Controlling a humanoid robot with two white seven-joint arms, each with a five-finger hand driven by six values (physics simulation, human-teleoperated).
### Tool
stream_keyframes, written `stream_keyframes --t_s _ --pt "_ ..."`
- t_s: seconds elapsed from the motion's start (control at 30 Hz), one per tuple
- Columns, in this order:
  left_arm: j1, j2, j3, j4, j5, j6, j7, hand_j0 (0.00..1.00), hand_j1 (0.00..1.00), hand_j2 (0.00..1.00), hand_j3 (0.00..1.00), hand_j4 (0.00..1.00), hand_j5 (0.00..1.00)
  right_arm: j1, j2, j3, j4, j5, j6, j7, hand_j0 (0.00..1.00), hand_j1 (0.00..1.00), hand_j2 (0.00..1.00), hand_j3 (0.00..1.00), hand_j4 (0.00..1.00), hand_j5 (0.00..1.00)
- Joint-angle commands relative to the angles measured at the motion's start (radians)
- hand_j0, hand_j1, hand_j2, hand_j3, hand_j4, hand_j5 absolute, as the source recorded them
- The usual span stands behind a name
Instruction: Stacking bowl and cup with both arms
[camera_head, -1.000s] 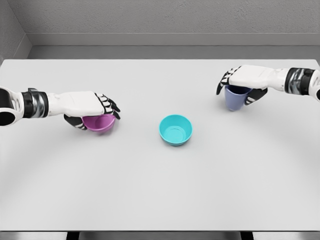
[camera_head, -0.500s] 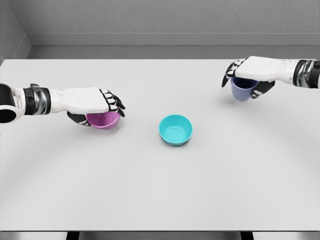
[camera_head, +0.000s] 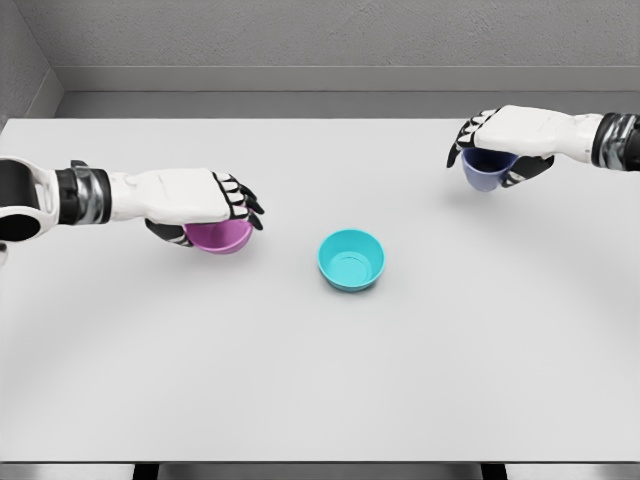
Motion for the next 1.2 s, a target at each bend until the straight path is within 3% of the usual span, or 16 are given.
stream_keyframes --t_s 0.0,0.63,1.17 --pt "0.000 -0.017 0.000 -0.003 0.005 0.003 0.001 0.79 0.79 0.79 0.79 0.79 0.79 0.000 -0.001 -0.001 0.000 -0.007 0.003 0.000 0.64 0.64 0.64 0.64 0.64 0.64" --pt "-0.029 -0.106 -0.008 -0.003 -0.001 0.003 0.001 0.80 0.80 0.80 0.80 0.80 0.80 -0.011 -0.023 -0.006 0.000 -0.021 0.003 -0.003 0.61 0.61 0.61 0.61 0.61 0.61" --pt "-0.083 -0.172 -0.078 0.000 -0.004 0.003 0.001 0.79 0.79 0.79 0.79 0.79 0.79 -0.028 -0.027 -0.006 -0.037 -0.023 0.003 -0.003 0.62 0.62 0.62 0.62 0.62 0.62"
